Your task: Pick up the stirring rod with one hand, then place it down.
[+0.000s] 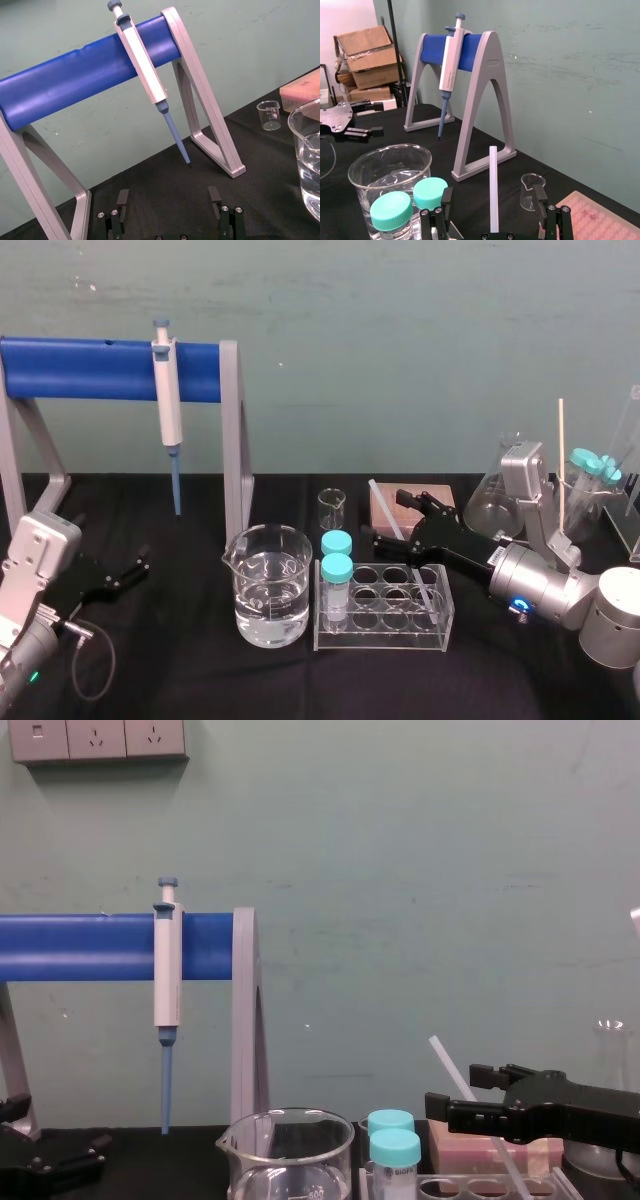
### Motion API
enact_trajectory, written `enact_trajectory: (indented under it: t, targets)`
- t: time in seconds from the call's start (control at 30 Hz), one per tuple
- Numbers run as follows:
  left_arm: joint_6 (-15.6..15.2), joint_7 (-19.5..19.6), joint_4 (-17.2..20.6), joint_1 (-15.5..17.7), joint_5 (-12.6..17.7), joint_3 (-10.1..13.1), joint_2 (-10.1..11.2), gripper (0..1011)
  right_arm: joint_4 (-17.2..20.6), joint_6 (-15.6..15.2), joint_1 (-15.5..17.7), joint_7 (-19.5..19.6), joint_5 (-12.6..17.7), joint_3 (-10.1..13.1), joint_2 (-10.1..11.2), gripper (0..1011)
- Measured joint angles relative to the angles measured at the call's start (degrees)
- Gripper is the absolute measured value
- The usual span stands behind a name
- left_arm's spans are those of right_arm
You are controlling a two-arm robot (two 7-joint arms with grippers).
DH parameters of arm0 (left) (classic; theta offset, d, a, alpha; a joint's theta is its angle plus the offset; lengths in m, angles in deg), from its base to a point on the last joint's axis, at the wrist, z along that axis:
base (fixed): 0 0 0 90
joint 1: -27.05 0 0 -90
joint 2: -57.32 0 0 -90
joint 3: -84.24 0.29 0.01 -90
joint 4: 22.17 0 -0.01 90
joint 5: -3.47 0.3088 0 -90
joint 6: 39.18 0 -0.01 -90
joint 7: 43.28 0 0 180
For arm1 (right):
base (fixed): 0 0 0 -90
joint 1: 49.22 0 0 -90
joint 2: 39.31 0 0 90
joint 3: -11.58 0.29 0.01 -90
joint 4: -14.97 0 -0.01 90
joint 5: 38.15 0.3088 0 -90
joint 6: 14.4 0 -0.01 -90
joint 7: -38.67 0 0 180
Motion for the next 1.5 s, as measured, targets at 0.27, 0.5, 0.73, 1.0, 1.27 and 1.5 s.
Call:
enact_trajectory:
  t: [0.27, 0.5, 0.73, 1.0, 1.27, 1.5]
  targets:
    - [0.0, 0.0, 0.0, 0.0, 0.0, 0.0, 0.0, 1000, 0.0, 0.1, 0.0, 0.0, 0.0, 0.0, 0.0, 920]
    - [0.0, 0.0, 0.0, 0.0, 0.0, 0.0, 0.0, 1000, 0.0, 0.1, 0.0, 0.0, 0.0, 0.0, 0.0, 735]
    - [0.0, 0.0, 0.0, 0.0, 0.0, 0.0, 0.0, 1000, 0.0, 0.1, 0.0, 0.0, 0.0, 0.0, 0.0, 538]
    - [0.0, 0.0, 0.0, 0.0, 0.0, 0.0, 0.0, 1000, 0.0, 0.1, 0.0, 0.0, 0.0, 0.0, 0.0, 253]
    - [0.0, 0.0, 0.0, 0.0, 0.0, 0.0, 0.0, 1000, 0.0, 0.1, 0.0, 0.0, 0.0, 0.0, 0.0, 67]
    - [0.0, 0.0, 0.0, 0.0, 0.0, 0.0, 0.0, 1000, 0.0, 0.1, 0.0, 0.0, 0.0, 0.0, 0.0, 67]
